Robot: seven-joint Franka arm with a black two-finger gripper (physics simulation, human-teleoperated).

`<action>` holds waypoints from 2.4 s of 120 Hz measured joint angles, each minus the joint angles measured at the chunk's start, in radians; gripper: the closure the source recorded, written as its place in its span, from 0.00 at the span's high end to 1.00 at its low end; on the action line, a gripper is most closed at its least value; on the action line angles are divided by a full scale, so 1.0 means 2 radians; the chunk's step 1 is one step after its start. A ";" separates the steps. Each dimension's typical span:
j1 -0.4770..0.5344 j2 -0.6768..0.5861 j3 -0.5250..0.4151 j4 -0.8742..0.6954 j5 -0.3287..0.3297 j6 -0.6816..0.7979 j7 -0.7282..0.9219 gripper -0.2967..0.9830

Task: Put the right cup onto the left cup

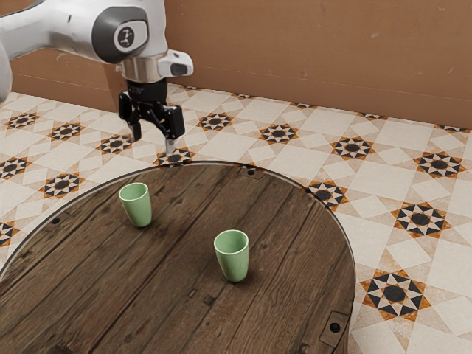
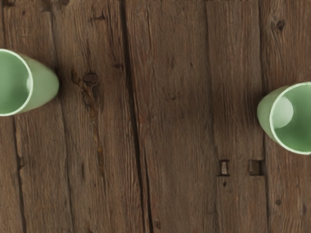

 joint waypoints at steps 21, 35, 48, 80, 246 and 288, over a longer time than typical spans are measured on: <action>0.004 0.014 -0.028 -0.019 0.001 0.031 -0.004 0.77; -0.001 0.027 -0.061 -0.065 -0.001 0.075 -0.012 0.77; -0.002 0.037 -0.073 -0.108 -0.005 0.124 -0.020 0.77; -0.001 0.049 -0.098 -0.182 -0.017 0.229 -0.040 0.77; 0.018 0.089 -0.098 -0.184 -0.014 0.303 -0.084 0.16; 0.022 0.064 -0.015 -0.107 -0.005 0.225 -0.079 0.15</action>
